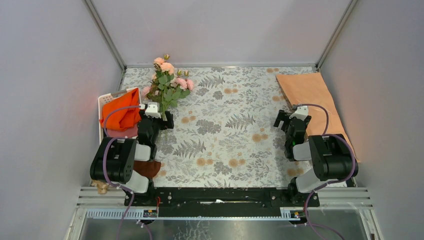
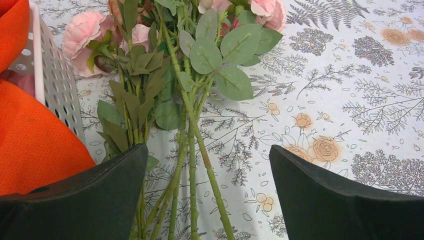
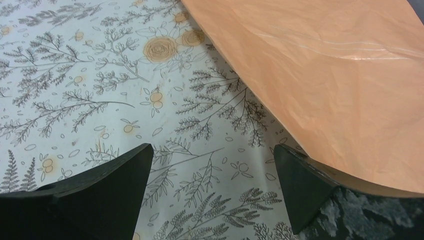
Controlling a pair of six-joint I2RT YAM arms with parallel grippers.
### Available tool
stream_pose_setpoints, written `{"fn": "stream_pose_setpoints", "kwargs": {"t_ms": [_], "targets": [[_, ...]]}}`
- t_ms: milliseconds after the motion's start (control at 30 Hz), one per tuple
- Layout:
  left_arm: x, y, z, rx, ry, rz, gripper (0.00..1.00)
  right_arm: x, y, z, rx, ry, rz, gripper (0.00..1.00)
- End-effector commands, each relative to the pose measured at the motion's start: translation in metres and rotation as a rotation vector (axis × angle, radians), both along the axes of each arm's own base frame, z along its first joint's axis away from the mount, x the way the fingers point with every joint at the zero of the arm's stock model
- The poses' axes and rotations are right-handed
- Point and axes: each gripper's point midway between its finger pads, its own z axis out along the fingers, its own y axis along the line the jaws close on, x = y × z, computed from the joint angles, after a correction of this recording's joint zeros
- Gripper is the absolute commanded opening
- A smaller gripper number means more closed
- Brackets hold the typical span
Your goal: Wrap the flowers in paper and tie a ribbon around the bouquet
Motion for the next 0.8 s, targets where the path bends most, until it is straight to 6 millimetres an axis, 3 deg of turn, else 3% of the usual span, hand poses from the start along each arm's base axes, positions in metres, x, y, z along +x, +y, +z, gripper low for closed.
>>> {"fn": "stream_pose_setpoints", "kwargs": {"t_ms": [0,133,200,267,300,367,400,533,667,767], "targets": [[0.008,0.010,0.014,0.005,-0.053,0.043,0.99,0.011,-0.001,0.033,-0.015,-0.024,0.006,1.00],[0.009,0.007,0.018,0.006,-0.064,0.018,0.99,0.031,0.003,0.091,0.034,0.058,-0.003,1.00],[0.012,0.001,0.029,-0.005,-0.030,-0.067,0.99,0.041,0.011,0.118,0.051,0.139,0.028,1.00],[0.021,0.005,0.052,-0.001,0.049,-0.115,0.99,0.041,0.014,0.132,0.046,0.267,0.048,1.00],[0.031,0.011,0.079,0.034,0.054,-0.124,0.99,0.037,0.012,0.127,0.040,0.358,0.039,1.00],[0.027,0.017,0.108,0.052,0.119,-0.172,0.99,0.028,-0.002,0.130,-0.008,0.473,-0.032,1.00],[0.020,0.016,0.124,0.060,0.142,-0.217,0.99,0.023,-0.008,0.127,-0.034,0.523,-0.055,1.00],[-0.036,-0.003,0.155,0.127,0.274,-0.385,0.99,0.008,-0.021,0.104,-0.105,0.661,-0.102,1.00],[-0.069,-0.015,0.172,0.101,0.358,-0.451,0.99,0.001,-0.009,0.070,-0.048,0.768,-0.063,1.00],[-0.078,-0.019,0.169,0.068,0.398,-0.461,0.99,-0.006,-0.016,0.044,-0.081,0.857,-0.096,1.00]]}}
